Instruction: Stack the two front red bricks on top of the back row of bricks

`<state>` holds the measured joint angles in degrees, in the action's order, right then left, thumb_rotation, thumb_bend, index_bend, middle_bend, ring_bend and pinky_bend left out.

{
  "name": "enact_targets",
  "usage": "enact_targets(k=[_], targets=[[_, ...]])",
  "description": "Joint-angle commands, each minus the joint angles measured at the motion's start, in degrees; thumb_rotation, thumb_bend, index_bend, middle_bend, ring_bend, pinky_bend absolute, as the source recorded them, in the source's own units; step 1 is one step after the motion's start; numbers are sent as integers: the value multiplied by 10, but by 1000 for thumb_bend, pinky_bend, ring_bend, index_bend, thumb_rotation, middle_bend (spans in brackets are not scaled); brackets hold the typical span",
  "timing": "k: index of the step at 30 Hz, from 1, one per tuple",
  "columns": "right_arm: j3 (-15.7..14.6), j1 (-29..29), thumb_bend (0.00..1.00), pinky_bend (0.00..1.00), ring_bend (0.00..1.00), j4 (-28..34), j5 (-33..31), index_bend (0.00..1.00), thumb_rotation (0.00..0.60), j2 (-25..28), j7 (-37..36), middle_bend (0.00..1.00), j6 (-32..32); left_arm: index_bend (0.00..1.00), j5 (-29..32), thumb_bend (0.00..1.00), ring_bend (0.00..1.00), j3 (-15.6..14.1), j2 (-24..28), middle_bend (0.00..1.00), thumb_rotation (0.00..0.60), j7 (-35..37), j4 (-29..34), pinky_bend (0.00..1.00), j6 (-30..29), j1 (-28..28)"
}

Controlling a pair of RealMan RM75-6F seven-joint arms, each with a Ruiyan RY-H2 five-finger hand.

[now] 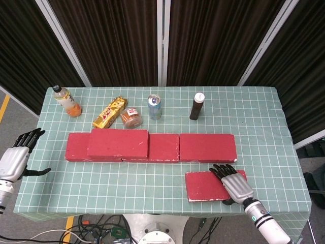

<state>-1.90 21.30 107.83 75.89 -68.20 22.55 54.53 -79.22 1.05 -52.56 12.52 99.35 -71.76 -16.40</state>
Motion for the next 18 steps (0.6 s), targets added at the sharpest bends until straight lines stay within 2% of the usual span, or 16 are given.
enact_targets(k=[1, 12, 15, 18], targets=[[-1, 4, 0, 0, 0, -4, 3, 0, 600, -4, -4, 0, -1, 0, 1, 0, 0, 2, 0, 0, 600, 1, -2, 0, 2, 1], [-4, 17, 0, 0, 0, -4, -16, 0, 600, -14, 8, 7, -3, 0, 3, 0, 0, 5, -2, 0, 600, 8, -10, 0, 14, 6], [-5, 17, 0, 0, 0, -5, -9, 0, 600, -18, 6, 49, 3, 0, 1, 0, 0, 7, -2, 0, 600, 9, -11, 0, 13, 8], [-7, 13, 0, 0, 0, -13, 12, 0, 600, -25, -11, 167, 16, 0, 0, 0, 0, 7, -2, 0, 600, 8, -11, 0, 14, 8]])
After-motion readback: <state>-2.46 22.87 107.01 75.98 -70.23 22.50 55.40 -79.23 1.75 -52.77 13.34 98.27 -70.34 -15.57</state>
